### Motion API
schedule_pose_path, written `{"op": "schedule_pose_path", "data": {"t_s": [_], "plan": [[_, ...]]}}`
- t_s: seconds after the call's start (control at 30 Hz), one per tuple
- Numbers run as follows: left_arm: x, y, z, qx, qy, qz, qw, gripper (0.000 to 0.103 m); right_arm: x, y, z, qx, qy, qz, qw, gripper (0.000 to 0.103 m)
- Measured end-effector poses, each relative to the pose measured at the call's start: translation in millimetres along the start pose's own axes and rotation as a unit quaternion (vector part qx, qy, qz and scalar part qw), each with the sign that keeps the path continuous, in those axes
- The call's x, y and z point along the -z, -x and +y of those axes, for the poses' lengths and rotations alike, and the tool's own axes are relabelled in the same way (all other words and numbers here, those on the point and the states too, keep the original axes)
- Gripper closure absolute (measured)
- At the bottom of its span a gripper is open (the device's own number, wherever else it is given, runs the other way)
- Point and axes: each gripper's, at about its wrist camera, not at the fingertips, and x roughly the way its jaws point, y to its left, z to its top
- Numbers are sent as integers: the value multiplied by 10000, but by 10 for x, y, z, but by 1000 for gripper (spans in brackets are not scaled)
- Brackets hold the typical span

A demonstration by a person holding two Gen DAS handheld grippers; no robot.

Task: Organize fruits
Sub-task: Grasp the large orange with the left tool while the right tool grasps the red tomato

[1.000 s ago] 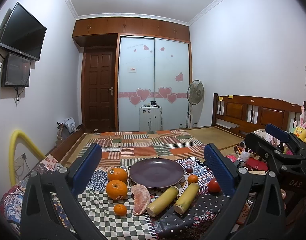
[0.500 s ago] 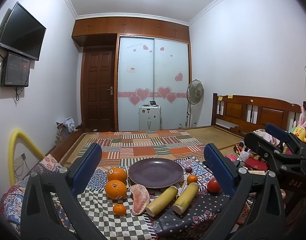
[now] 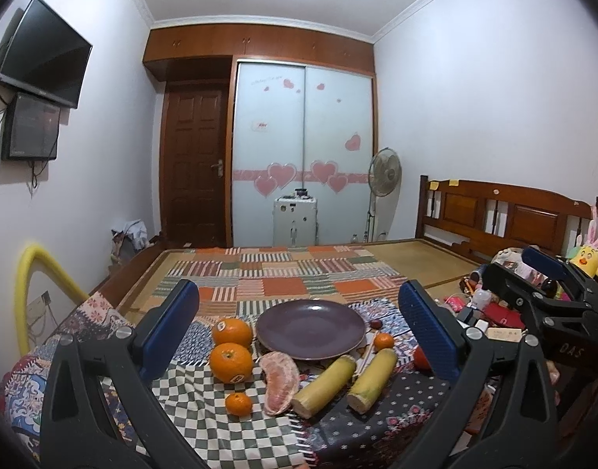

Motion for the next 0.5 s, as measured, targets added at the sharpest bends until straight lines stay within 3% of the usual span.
{"op": "schedule_pose_path", "data": {"t_s": [0.13,0.3,0.5], "plan": [[86,-134,148,-166,80,219,9996,0,170,-205,-151,60,-5,432,9990,0],[251,-359,386,-404,97,676,9968,14,403,-395,-293,327,226,899,9952,0],[489,-693,648,-505,198,1253,9906,19,672,-627,-455,447,305,1539,9866,0]]}}
